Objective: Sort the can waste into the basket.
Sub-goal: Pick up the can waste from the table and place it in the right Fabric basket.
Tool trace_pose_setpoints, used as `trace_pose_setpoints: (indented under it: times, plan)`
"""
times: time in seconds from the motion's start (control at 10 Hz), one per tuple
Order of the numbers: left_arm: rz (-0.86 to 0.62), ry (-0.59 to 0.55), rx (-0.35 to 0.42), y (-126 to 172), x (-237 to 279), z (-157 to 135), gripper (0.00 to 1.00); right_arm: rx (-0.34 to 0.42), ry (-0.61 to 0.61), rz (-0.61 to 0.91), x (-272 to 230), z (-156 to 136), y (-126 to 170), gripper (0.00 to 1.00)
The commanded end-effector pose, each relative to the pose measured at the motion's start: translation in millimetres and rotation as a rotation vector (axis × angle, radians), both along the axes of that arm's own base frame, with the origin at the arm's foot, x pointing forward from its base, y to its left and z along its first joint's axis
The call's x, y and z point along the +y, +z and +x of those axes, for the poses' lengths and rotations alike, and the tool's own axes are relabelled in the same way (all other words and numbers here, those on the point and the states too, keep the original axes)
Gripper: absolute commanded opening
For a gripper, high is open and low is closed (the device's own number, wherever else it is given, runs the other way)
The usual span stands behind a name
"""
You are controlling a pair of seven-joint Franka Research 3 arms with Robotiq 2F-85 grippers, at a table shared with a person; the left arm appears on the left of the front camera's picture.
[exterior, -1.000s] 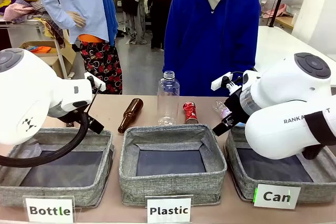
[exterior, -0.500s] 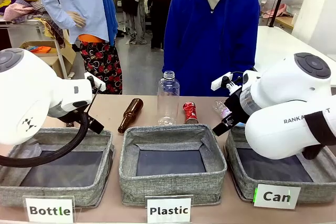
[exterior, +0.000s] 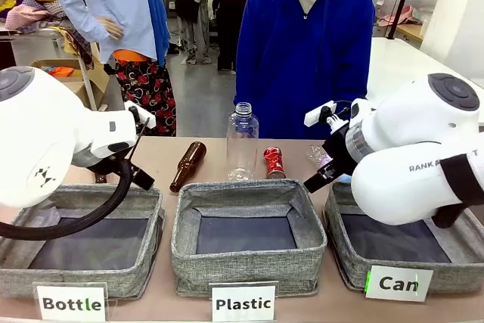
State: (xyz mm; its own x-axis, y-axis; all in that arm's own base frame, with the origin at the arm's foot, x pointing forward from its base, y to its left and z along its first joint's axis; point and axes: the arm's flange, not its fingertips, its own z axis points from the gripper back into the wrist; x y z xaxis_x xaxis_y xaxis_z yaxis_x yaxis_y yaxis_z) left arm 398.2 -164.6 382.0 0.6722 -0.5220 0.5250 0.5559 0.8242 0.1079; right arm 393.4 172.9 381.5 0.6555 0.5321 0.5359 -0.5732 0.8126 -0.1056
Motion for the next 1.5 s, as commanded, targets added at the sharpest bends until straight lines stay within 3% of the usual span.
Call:
trace_pose_setpoints:
  times: [0.0,0.1,0.3,0.5,0.8,1.1,1.4]
  plan:
    - [-0.157,-0.025,0.052,38,-7,-13,1.0,0.06,0.046,0.178,-17,-11,35,1.0]
    - [-0.249,0.015,0.088,57,-10,-22,1.0,0.147,-0.03,0.293,-22,-18,57,1.0]
    - [-0.398,-0.033,0.201,84,2,-40,1.0,0.31,-0.014,0.467,-45,-33,85,1.0]
    - [-0.544,-0.156,0.223,104,47,-71,1.0,0.357,0.03,0.629,-93,-54,104,1.0]
    - [-0.718,-0.047,0.089,102,136,-118,1.0,0.314,-0.108,0.829,-184,-81,102,1.0]
    - [-0.912,0.177,-0.019,75,220,-153,1.0,0.272,-0.3,1.013,-263,-105,79,1.0]
    - [-1.055,0.422,-0.051,34,276,-183,1.0,0.208,-0.476,1.181,-323,-131,53,1.0]
